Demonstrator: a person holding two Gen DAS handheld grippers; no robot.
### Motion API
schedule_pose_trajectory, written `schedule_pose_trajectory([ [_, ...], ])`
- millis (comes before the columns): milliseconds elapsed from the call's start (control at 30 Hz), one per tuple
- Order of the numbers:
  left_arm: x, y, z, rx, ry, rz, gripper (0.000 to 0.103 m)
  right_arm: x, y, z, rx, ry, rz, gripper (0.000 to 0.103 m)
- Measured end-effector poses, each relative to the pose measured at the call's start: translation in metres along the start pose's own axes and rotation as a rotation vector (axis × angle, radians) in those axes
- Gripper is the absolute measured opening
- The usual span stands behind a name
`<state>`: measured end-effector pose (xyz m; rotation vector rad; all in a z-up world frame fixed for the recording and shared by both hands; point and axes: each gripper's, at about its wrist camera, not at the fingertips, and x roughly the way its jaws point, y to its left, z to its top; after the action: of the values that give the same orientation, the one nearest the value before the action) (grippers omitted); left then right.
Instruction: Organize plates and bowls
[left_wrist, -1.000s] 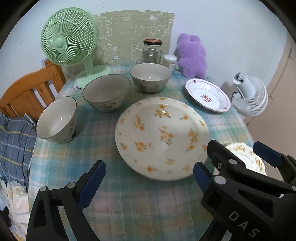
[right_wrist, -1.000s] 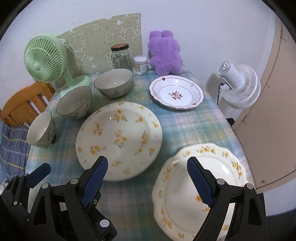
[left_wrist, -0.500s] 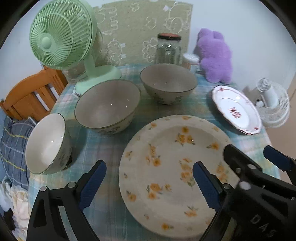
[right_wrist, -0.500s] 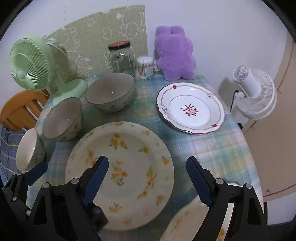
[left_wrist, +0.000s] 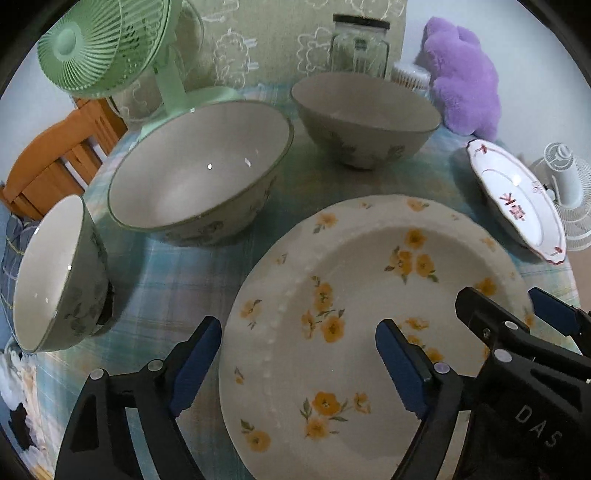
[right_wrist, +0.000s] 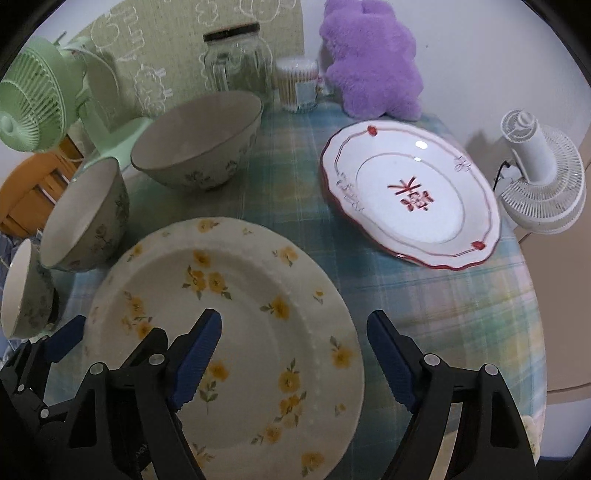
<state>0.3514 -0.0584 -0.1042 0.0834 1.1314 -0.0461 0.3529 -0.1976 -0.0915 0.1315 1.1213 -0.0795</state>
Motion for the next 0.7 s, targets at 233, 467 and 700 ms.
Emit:
schedule_pose_trajectory([
  [233,0.002,-0.003,-0.002,0.012,0.018,-0.015,0.082,0.013,-0.001,-0.003,0.009,0.028,0.020,0.079],
  [467,-0.005,0.009,-0.012,0.004,0.033,-0.012,0.080,0.009,0.004,-0.010,-0.002,0.037,0.011,0.078],
  [700,-0.020,0.028,-0.042,0.002,0.062,-0.011,0.080,-0.003,0.020,-0.036,-0.025,0.074,0.039,0.078],
])
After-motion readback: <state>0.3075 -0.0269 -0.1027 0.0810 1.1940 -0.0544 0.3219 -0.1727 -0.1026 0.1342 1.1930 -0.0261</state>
